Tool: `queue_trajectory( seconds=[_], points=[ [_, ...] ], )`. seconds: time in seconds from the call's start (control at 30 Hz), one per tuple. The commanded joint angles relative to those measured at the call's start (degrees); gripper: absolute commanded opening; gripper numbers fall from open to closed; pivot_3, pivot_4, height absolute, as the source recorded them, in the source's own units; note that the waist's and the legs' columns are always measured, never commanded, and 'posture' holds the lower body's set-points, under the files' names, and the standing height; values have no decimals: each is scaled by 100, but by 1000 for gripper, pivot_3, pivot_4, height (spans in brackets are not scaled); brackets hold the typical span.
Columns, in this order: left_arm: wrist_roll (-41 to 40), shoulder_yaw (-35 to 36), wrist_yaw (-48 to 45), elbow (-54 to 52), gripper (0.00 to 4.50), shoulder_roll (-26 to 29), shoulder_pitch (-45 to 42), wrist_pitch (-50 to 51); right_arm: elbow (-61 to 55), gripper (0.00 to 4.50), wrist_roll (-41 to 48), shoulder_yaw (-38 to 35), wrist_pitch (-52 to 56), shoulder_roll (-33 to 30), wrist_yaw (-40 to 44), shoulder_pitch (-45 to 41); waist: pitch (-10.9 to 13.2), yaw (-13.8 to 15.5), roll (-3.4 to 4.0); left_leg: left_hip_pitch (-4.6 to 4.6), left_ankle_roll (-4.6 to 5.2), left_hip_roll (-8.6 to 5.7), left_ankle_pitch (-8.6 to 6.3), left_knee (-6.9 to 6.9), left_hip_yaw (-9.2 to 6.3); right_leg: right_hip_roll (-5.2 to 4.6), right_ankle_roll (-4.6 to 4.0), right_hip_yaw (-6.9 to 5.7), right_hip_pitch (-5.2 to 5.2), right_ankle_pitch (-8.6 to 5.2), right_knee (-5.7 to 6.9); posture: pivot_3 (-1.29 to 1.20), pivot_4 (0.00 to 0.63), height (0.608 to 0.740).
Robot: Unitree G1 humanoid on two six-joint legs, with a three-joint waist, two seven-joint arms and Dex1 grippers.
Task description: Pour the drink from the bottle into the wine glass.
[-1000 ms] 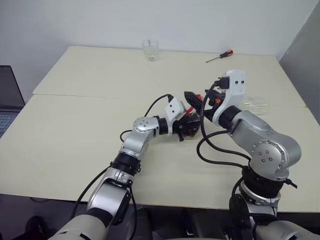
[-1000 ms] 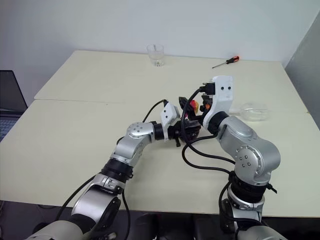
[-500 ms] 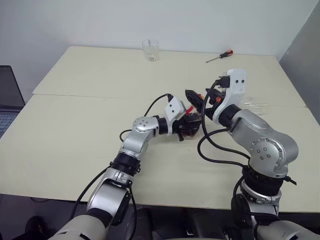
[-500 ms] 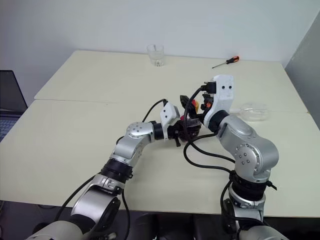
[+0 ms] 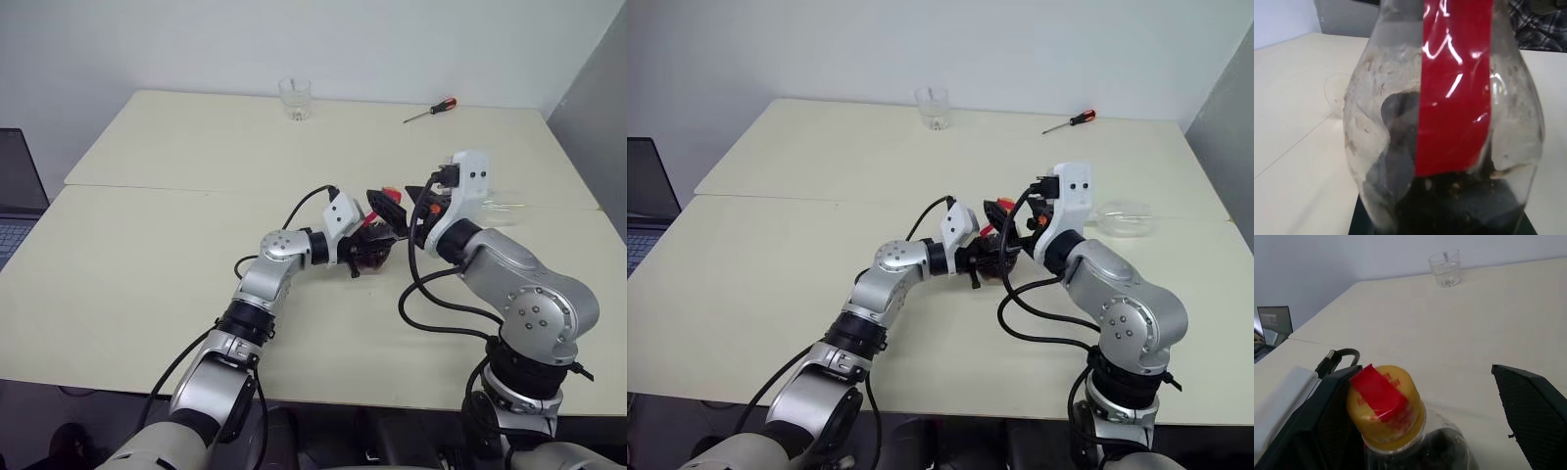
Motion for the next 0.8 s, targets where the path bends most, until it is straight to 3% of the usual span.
queue_trajectory(
  seconds=[0.03,0.37,0.4,0.5,0.8],
  points=[
    [-74,54,12,-278,809,-31,-65,-56,-371,4500,206,-218,43,-86,-37,-15,0,0,0,0,0,0,0,0,0,0,0,0,0,0,0,0,150,740],
    [-75,51,-9,-258,809,-45,-87,-66,-791,4500,667,-215,308,-250,-18,-16,0,-1,0,0,0,0,0,0,0,0,0,1,0,0,0,0,150,740],
    [-74,49,-8,-254,809,-49,-86,-68,-830,4325,732,-214,341,-257,-14,-41,0,-1,0,0,0,0,0,0,-1,0,0,1,1,0,0,0,150,740],
    [-74,51,-3,-231,809,-58,-77,-76,-926,3575,892,-216,399,-310,-2,-90,0,-1,0,0,0,-1,0,1,-1,0,0,1,1,0,0,0,150,740],
    [-65,69,-20,-175,809,-8,-46,-85,-842,254,1047,-542,262,-670,-85,-190,0,3,0,0,0,-1,0,2,-1,0,1,1,2,0,0,0,150,740]
  ],
)
